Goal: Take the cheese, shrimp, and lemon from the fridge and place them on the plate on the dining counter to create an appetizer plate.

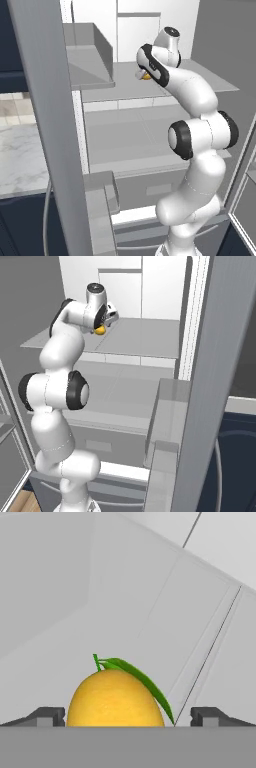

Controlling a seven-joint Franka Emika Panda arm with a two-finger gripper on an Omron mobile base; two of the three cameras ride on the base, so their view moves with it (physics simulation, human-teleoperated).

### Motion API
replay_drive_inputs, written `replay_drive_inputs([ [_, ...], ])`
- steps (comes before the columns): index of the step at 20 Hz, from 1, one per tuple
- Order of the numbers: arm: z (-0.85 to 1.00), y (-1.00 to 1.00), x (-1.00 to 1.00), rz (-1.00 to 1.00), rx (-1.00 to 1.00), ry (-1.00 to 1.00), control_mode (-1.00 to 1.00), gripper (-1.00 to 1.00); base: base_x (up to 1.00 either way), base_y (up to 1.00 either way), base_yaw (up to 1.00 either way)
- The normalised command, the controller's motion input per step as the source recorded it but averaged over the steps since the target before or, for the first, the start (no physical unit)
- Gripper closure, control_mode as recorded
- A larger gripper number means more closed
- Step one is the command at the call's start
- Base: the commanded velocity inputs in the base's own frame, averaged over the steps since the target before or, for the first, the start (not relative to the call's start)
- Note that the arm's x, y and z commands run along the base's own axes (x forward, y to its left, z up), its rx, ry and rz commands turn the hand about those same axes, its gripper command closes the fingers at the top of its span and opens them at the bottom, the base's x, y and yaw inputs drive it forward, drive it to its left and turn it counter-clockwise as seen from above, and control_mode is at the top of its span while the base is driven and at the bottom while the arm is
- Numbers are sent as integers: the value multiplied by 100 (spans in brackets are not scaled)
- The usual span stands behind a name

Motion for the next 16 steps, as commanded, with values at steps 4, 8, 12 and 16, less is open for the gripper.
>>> replay_drive_inputs([
  [4, -31, 3, 2, 4, -2, 0, -100, -100, 0, 0, 0],
  [8, -29, 0, 10, 4, -1, 0, -100, -100, 0, 0, 0],
  [12, -37, 4, 10, 5, -2, 1, -100, -100, 0, 0, 0],
  [16, -38, 4, 12, 6, -1, 4, -100, 100, 0, 0, 0],
])
